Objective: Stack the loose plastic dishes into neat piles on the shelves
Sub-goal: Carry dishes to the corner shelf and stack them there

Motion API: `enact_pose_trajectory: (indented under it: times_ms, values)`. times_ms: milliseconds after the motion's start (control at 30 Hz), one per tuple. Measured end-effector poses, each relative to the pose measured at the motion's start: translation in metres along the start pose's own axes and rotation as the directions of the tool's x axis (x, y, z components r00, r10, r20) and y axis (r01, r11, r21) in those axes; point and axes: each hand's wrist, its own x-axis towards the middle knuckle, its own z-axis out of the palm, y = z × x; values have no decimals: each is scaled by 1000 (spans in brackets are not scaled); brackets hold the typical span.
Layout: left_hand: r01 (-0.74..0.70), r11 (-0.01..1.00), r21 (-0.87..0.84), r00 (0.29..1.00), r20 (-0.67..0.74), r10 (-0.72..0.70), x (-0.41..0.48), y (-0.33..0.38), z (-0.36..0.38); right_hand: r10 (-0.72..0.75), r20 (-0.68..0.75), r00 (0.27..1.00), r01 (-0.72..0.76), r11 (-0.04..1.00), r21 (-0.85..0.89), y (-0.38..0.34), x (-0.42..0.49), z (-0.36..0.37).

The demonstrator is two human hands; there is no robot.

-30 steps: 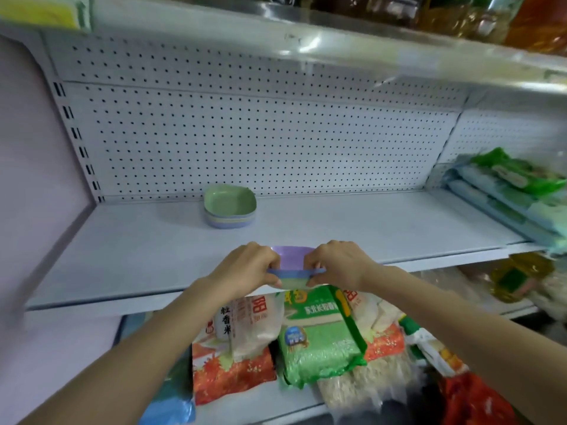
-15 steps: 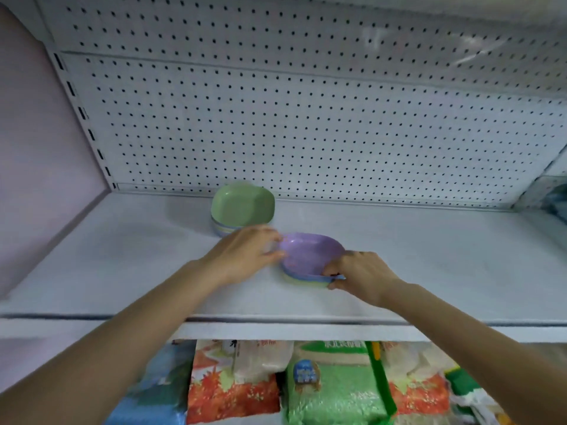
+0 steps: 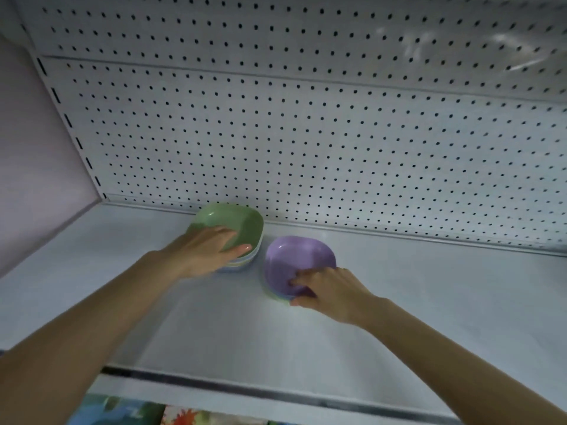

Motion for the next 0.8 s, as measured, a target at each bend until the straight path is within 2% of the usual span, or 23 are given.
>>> enact_pose_trajectory:
  times_ms: [133, 267, 433, 533, 633, 733, 800]
  values:
    - [82, 996, -20, 993, 90, -80, 7, 8, 16, 73, -20, 997, -73, 997, 24, 15, 14, 0]
    - [95, 994, 59, 995, 32, -97, 7, 20, 27, 118, -15, 993, -118, 993, 25, 21, 30, -1]
    - [116, 985, 129, 989, 74, -126, 7, 24, 31, 138, 40, 990, -139, 990, 16, 18, 34, 0]
    - [118, 989, 94, 987, 100, -127, 5, 26, 30, 145, 85, 986, -145, 989, -4, 10, 37, -10]
    - [80, 994, 79, 992, 90, -87, -10, 30, 21, 122, 44, 992, -124, 991, 51, -8, 27, -28]
    - [15, 980, 198, 1000, 12, -18, -40, 31, -1, 42, 74, 996, -47, 997, 65, -29, 13, -45]
    - [22, 967, 253, 1000, -12, -20, -66, 23, -18, 14, 98, 995, -20, 998, 62, -54, 3, -59]
